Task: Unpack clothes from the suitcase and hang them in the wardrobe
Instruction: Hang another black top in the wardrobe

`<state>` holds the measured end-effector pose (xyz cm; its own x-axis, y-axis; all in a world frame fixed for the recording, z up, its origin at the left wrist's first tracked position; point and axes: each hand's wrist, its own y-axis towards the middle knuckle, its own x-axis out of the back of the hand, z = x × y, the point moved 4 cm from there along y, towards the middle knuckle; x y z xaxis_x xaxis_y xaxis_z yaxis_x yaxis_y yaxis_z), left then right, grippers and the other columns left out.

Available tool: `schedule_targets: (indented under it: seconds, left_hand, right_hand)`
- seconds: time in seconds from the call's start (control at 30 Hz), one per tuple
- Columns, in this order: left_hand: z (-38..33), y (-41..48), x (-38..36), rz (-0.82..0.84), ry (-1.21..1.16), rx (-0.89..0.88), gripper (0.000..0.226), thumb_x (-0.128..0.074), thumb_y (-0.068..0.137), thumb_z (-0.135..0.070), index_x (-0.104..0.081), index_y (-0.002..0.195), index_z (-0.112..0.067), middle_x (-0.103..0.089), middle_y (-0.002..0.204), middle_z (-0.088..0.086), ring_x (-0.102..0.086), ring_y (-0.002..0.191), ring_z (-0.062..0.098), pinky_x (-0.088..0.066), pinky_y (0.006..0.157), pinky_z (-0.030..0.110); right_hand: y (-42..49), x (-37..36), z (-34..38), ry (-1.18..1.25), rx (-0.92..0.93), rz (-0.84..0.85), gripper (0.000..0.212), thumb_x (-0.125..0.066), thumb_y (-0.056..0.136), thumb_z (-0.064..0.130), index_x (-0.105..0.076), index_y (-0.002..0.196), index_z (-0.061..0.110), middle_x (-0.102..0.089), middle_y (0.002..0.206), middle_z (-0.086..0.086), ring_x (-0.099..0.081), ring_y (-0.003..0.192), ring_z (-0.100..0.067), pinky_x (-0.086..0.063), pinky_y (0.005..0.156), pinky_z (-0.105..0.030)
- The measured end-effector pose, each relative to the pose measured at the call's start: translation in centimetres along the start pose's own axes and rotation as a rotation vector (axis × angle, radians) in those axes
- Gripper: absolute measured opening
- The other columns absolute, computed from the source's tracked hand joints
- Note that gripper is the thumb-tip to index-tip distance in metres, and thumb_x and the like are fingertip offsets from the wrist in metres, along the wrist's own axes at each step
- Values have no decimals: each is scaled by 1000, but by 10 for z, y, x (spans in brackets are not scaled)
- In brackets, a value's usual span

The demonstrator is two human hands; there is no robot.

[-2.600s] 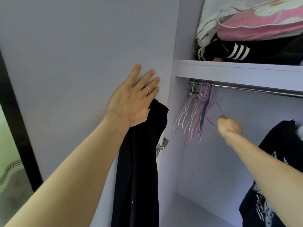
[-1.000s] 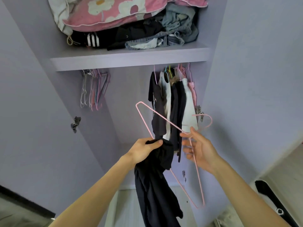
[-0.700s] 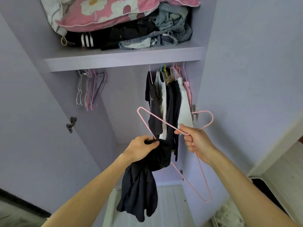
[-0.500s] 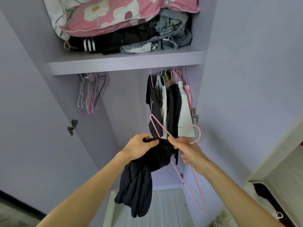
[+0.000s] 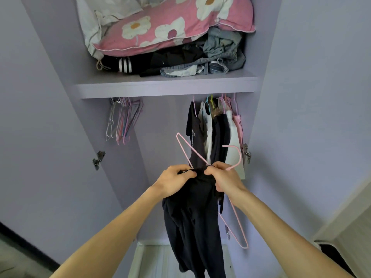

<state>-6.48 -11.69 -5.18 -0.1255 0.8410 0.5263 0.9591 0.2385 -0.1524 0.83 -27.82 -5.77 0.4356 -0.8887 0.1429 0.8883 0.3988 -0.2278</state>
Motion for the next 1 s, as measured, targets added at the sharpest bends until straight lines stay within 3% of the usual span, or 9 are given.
schedule_targets:
  seconds: [0.17,0.3,0.4,0.53,0.67,0.8,0.93,1.0]
  left_hand:
    - [4,1,26,-3,224,-44,25,-51,100,-46,-70,109,-33,-69,106,-10,-62,100,11,-46,89,22]
    - [8,3,44,25,370,-40,22,-51,102,-31,-67,116,-25,-67,104,-7,-61,97,15,-45,86,24]
    - [17,4,57,86,536,-17,19,-51,98,-16,-63,102,-30,-61,94,-8,-57,93,18,-44,81,27]
    - [25,0,90,74,688,65,40,-45,81,1,-57,79,-37,-62,86,-7,-59,91,22,-46,77,28]
    - [36,-1,136,-56,402,181,19,-60,91,-14,-73,98,-26,-72,98,-5,-71,89,21,-59,70,25]
    - [32,-2,152,14,236,256,15,-65,93,-23,-73,105,-22,-75,103,1,-70,98,20,-59,88,36]
    - [21,1,144,82,186,304,19,-60,96,-31,-72,108,-23,-76,101,-4,-73,96,18,-58,92,41]
    - [12,7,136,-12,149,344,26,-56,97,-35,-66,115,-20,-73,108,-2,-72,94,22,-61,84,44]
  right_hand:
    - [11,14,25,-45,109,-161,16,-61,79,19,-49,68,17,-33,42,11,-32,46,-15,-27,50,-28]
    - [15,16,38,-144,176,-238,18,-61,82,24,-51,68,17,-36,44,10,-37,49,-14,-30,50,-26]
    - [20,19,46,-189,210,-273,23,-61,83,21,-46,66,17,-39,51,6,-38,52,-14,-29,50,-27]
    - [26,38,46,-244,233,-365,16,-59,81,20,-52,72,9,-44,64,-3,-41,59,-18,-32,55,-30]
    - [35,56,43,-407,196,-345,10,-59,79,20,-54,75,12,-54,64,-5,-54,64,-22,-43,62,-32]
    - [43,63,29,-519,141,-311,4,-54,73,15,-51,71,15,-66,72,-13,-68,75,-31,-55,74,-38]
    - [43,59,15,-566,80,-252,6,-52,72,14,-49,68,16,-68,68,-8,-69,75,-28,-55,71,-36]
    - [41,52,10,-495,47,-232,6,-52,72,11,-49,69,15,-64,62,-7,-68,67,-28,-53,66,-34]
